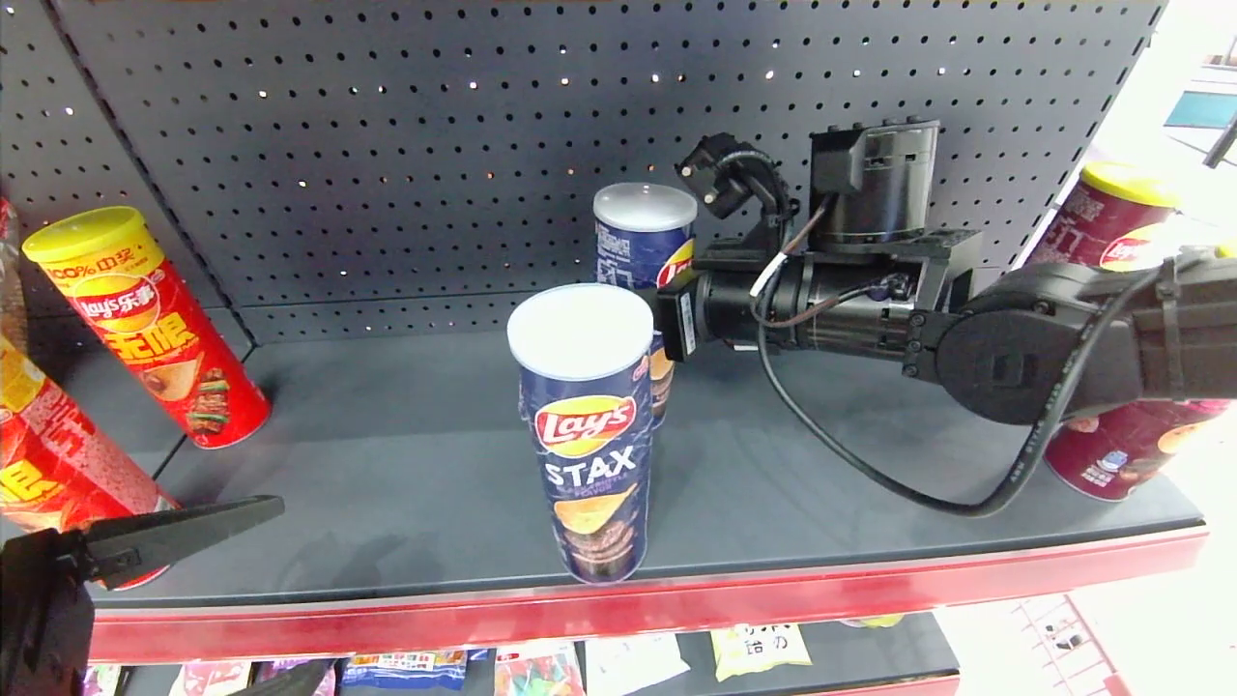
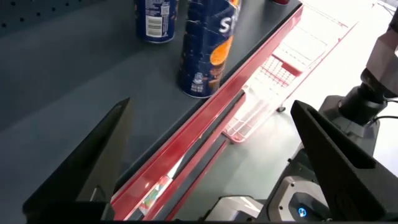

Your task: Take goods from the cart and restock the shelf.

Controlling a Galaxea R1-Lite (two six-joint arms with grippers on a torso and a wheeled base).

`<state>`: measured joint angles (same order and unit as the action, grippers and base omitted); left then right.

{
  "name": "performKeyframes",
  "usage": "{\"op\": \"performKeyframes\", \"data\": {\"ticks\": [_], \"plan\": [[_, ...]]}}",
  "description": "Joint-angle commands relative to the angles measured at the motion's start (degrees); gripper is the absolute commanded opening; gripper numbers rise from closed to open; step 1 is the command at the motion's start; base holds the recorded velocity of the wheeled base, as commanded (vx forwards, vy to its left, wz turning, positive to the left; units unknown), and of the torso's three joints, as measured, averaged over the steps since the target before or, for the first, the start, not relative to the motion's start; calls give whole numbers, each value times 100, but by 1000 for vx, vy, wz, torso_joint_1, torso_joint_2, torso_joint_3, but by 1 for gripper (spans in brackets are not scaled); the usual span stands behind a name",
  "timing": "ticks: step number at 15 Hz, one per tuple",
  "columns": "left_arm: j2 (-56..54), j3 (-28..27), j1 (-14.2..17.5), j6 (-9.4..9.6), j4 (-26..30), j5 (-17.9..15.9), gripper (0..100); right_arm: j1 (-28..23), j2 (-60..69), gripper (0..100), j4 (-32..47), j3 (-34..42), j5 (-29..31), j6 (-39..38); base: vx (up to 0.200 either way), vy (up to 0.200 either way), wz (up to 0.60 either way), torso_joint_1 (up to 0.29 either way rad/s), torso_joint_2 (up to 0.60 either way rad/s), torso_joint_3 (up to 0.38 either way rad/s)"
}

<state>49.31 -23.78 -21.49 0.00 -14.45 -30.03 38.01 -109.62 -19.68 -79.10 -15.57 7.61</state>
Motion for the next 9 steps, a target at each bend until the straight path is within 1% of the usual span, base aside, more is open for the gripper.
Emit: {"op": "performKeyframes", "data": {"ticks": [1, 2, 3, 7, 9], "plan": [[8, 5, 5, 0, -6, -3, 100, 5, 2, 0, -1, 18, 1, 4, 0, 0, 0, 0, 0, 0], [8, -3, 5, 0, -6, -3, 100, 5, 11, 0, -1, 44, 1, 4, 0, 0, 0, 0, 0, 0], [17, -3, 5, 0, -6, -3, 100, 5, 19, 100, -1, 71, 1, 4, 0, 0, 0, 0, 0, 0], [44, 14, 5, 0, -6, -3, 100, 13, 178, 100, 8, 123, 19, -66, 0, 0, 0, 0, 0, 0], [52, 14, 5, -9, 3, -3, 100, 13, 327, 100, 8, 273, 19, -75, 0, 0, 0, 0, 0, 0]]}}
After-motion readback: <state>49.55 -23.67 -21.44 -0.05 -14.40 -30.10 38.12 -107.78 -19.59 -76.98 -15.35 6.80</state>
